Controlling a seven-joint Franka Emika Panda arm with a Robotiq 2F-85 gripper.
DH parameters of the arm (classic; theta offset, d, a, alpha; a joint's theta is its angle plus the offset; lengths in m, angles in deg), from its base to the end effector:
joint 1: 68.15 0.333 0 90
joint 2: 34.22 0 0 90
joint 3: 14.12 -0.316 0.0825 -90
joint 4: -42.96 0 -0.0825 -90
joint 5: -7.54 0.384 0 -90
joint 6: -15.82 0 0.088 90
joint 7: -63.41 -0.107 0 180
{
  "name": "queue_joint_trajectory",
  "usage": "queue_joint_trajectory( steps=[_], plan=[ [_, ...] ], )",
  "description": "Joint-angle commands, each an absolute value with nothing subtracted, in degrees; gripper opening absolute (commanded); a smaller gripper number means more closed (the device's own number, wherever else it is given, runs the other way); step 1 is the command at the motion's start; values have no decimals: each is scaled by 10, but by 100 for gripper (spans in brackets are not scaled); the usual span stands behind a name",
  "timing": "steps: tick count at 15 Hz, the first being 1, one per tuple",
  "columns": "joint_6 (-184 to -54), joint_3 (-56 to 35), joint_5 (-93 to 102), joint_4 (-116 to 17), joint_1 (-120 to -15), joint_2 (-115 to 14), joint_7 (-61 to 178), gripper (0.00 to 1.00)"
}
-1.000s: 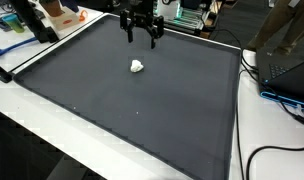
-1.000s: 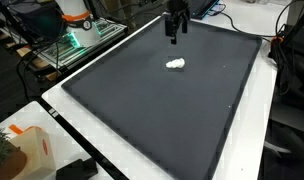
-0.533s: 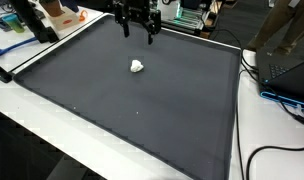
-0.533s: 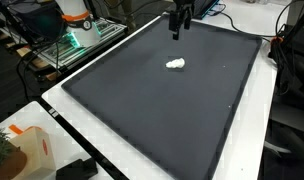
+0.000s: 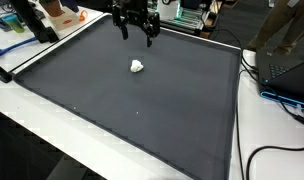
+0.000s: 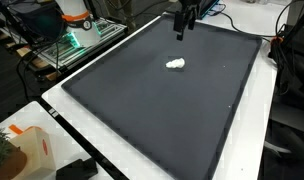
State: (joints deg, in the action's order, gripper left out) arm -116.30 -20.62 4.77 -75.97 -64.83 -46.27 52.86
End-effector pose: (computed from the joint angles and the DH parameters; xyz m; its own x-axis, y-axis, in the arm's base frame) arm 0.5727 0.0967 0.3308 0.9996 0.0167 0.0234 0.0165 -0.9998 0.0088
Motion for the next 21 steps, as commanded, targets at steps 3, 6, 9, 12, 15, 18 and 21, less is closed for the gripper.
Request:
queue_joint_trajectory(
  steps=[3, 6, 9, 12, 15, 18, 21],
  plan=[
    [-1061, -185, 46, -653, -633, -522, 512, 100],
    [-997, -178, 41, -588, -629, -562, 501, 100],
    [-928, -172, 38, -516, -623, -607, 497, 100],
    [-868, -169, 46, -447, -622, -649, 506, 100],
    [-870, -168, 51, -456, -623, -639, 514, 100],
    [-847, -168, 52, -418, -623, -661, 515, 100],
    [-809, -161, 57, -378, -628, -691, 508, 100]
  ],
)
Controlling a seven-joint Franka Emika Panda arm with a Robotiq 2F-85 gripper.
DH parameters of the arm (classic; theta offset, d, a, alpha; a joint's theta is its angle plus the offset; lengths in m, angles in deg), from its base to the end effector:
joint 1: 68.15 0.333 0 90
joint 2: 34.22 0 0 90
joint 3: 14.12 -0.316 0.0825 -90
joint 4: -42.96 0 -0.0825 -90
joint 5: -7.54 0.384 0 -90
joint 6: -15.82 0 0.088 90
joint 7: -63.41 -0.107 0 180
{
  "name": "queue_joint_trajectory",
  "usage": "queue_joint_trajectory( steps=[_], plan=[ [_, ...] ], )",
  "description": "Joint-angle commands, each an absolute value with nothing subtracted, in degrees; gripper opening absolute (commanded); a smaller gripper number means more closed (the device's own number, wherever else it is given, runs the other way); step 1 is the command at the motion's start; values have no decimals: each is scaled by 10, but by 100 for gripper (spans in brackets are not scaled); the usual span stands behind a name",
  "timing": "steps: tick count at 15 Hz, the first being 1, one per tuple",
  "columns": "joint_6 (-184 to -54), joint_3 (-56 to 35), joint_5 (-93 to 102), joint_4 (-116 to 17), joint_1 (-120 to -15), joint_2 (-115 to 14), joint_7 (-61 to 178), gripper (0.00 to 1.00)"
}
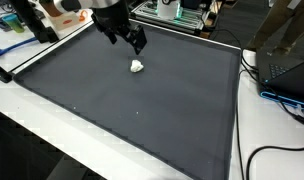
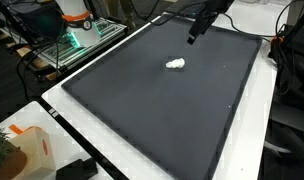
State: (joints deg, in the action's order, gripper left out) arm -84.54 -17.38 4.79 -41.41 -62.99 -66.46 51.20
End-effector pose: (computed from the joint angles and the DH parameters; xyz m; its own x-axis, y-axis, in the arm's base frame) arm 0.6674 0.0885 0.3311 0.9608 -0.0630 -0.2700 -0.0453 -0.9964 0.0713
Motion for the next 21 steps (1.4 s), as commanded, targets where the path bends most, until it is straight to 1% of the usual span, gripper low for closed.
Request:
queue_joint_trajectory(
  steps=[1, 4, 10, 21],
  plan=[
    [-800, -159, 62, -369, -632, -699, 509, 100],
    [-757, -154, 70, -328, -639, -733, 516, 100],
    [-714, -148, 84, -236, -644, -806, 510, 100],
    [-575, -148, 88, -59, -643, -936, 506, 100]
  ],
)
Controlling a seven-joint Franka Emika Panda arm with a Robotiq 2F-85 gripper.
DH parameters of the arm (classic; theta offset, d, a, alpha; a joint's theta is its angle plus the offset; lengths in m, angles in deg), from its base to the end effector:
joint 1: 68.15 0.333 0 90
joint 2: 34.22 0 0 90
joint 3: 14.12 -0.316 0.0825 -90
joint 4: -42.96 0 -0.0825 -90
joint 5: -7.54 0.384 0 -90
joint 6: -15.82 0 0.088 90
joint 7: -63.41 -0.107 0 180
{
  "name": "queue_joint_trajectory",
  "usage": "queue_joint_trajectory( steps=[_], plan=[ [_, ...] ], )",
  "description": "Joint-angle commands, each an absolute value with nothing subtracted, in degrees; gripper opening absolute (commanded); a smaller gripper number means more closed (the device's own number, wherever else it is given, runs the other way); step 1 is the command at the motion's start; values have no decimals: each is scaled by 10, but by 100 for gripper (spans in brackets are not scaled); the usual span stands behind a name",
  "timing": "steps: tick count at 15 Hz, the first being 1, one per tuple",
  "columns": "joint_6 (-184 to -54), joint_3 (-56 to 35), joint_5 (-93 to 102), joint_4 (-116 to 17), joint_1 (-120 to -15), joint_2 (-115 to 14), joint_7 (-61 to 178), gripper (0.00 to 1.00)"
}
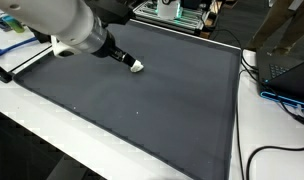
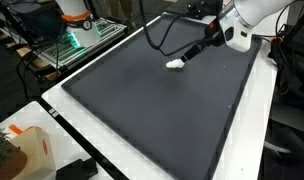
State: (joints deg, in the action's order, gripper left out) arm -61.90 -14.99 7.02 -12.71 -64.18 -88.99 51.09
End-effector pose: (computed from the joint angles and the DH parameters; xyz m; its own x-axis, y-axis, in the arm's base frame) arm 0.7084 0.0553 0.2535 0.8364 -0.1439 -0.5288 -0.0996 -0.9888 0.1115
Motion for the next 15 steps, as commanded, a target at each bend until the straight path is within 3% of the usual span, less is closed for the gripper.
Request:
queue_joint_trajectory(
  steps=[1, 8, 15],
  plan=[
    [-568, -148, 90, -47, -643, -944, 505, 100],
    [-564, -159, 91, -30, -646, -937, 507, 100],
    [-644, -161, 90, -184, -649, -799, 509, 100]
  ],
)
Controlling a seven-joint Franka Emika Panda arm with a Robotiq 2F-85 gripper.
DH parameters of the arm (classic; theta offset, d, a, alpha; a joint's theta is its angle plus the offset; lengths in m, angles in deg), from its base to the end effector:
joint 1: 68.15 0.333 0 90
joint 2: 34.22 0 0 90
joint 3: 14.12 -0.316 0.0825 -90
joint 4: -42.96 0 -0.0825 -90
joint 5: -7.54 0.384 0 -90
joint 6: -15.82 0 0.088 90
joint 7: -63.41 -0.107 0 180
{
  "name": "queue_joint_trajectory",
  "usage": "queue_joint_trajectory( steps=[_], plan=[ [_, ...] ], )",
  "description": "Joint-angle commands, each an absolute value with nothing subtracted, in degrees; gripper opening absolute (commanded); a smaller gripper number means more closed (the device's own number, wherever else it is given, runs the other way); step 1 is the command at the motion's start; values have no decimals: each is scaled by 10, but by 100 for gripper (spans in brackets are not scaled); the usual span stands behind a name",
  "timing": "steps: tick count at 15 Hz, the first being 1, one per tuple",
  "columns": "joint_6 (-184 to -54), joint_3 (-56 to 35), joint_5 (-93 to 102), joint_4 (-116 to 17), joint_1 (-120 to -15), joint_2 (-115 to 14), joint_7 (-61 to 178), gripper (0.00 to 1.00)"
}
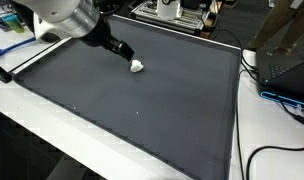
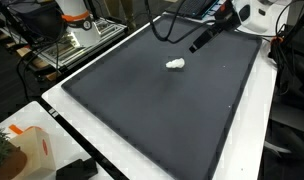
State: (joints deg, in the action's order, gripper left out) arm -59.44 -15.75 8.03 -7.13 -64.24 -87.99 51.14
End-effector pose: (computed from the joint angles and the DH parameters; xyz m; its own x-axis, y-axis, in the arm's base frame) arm 0.7195 0.0631 0.3054 0.8714 -0.1260 -0.4741 -0.1047 -0.9920 0.0711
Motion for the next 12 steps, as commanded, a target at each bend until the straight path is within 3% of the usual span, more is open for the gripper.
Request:
queue_joint_trajectory(
  steps=[1, 9, 10, 12],
  plan=[
    [-661, -163, 96, -206, -651, -781, 506, 100],
    [-754, -151, 98, -396, -642, -645, 489, 100],
    [-718, -151, 87, -306, -639, -701, 502, 100],
    [-729, -151, 87, -344, -639, -676, 499, 100]
  ],
)
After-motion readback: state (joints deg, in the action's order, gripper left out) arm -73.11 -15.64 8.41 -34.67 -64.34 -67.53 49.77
